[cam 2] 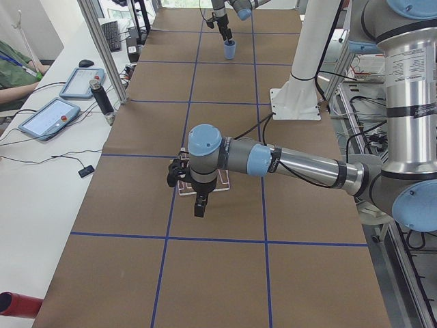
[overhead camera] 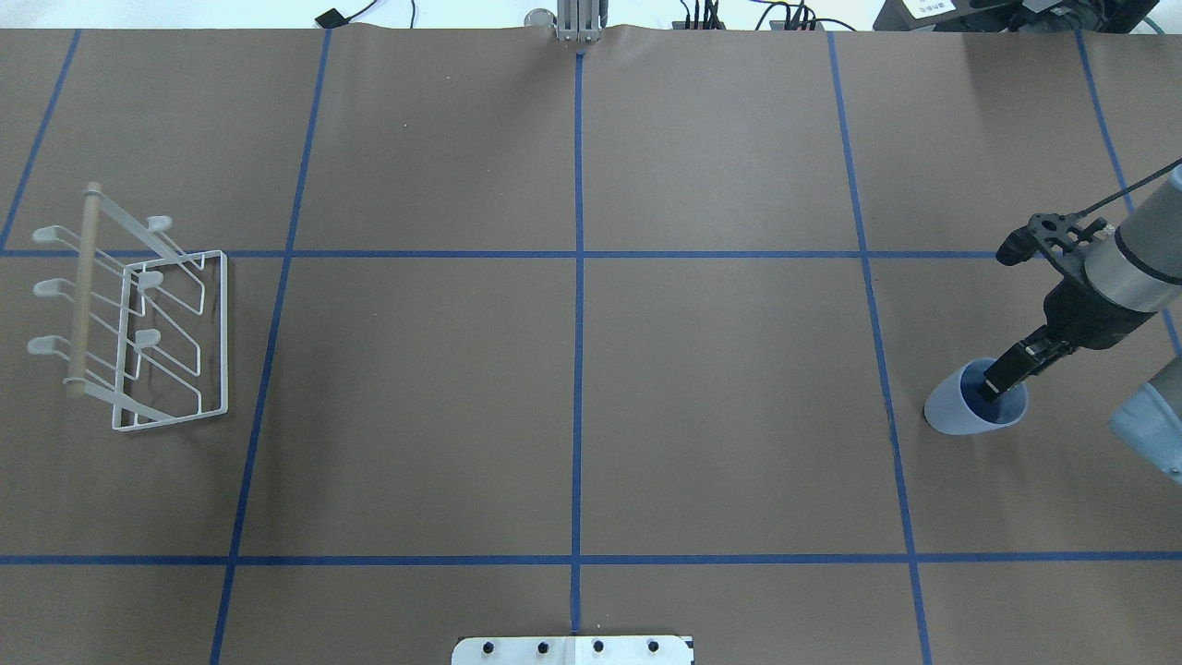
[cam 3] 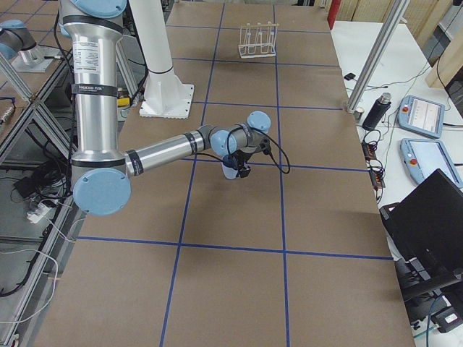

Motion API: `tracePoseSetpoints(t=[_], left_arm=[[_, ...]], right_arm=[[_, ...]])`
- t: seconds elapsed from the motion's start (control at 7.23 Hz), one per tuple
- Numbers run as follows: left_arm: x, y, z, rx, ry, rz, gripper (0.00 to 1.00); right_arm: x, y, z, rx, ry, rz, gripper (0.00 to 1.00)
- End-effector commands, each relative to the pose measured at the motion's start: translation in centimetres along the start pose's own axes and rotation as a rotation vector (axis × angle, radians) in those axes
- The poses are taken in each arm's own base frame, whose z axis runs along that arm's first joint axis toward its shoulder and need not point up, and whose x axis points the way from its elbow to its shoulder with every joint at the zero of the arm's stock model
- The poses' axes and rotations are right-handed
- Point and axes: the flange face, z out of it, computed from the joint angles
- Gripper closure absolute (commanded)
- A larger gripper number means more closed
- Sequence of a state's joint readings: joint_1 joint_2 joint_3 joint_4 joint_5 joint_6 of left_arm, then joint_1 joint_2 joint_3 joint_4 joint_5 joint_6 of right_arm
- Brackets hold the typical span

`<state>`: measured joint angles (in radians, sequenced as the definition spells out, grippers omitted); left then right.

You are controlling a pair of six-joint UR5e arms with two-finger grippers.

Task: Hang cup on cup holder
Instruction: 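Lower the right gripper into the pale blue cup and grip its rim, then lift the pale blue cup with the right gripper and carry it toward the table center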

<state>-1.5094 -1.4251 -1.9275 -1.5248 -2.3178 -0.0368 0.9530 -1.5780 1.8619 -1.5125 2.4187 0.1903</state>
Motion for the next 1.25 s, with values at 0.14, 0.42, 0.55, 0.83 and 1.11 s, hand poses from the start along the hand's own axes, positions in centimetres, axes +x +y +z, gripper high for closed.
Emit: tracePoseSetpoints(t=[0.14,0.42,0.55,0.83,1.11], left_arm=[[0.0,0.0,0.0,0.0,0.0,0.0,0.02],[1.0,-0.2,-1.1,0.022,0.001,0.02,0.02],[2.2,-0.7,-2.4,0.049,0.002,0.044,0.02],[5.9,-4.0,-5.8,0.131,0.026,-0.012,0.02],[10.6,-6.3,-7.1,0.13,0.206,-0.113,0.02]], right_arm=[[-0.3,-0.1,-0.1,0.005,0.007,-0.017,1.0],[-2.1,-0.8,-1.7,0.058,0.005,-0.074,1.0],[-3.4,-1.2,-2.6,0.141,-0.03,-0.159,1.0],[-8.5,-4.7,-6.1,0.299,-0.129,-0.11,1.0],[-16.6,-9.6,-10.7,0.405,-0.275,0.036,1.0]])
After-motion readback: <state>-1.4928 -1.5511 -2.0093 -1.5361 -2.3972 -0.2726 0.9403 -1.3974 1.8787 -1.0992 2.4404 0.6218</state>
